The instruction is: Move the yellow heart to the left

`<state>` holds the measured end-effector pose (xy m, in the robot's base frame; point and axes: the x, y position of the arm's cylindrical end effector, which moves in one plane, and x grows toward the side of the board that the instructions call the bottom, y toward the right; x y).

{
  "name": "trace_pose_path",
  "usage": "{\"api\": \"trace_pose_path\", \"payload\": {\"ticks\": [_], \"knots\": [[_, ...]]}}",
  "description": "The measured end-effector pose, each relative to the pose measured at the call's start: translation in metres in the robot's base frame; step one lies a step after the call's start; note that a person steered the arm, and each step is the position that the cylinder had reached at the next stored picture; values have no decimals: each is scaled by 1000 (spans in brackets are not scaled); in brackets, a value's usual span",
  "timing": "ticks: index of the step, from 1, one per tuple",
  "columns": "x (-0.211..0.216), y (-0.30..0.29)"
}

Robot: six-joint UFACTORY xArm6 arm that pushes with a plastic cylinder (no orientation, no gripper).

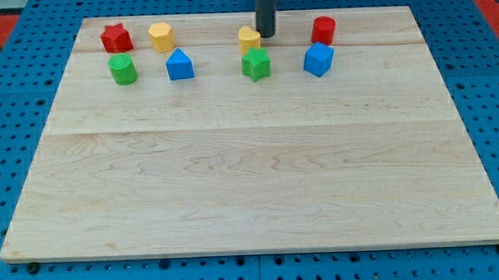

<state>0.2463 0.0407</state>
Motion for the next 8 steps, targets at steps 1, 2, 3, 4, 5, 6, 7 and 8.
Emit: {"api": "trace_pose_path", "payload": {"ticks": [1,2,3,4,5,6,7,8], "knots": [[13,18],[31,26],[33,-20],[24,-61],[22,-55],[-1,-56],[-39,-58],[-47,-76]]}}
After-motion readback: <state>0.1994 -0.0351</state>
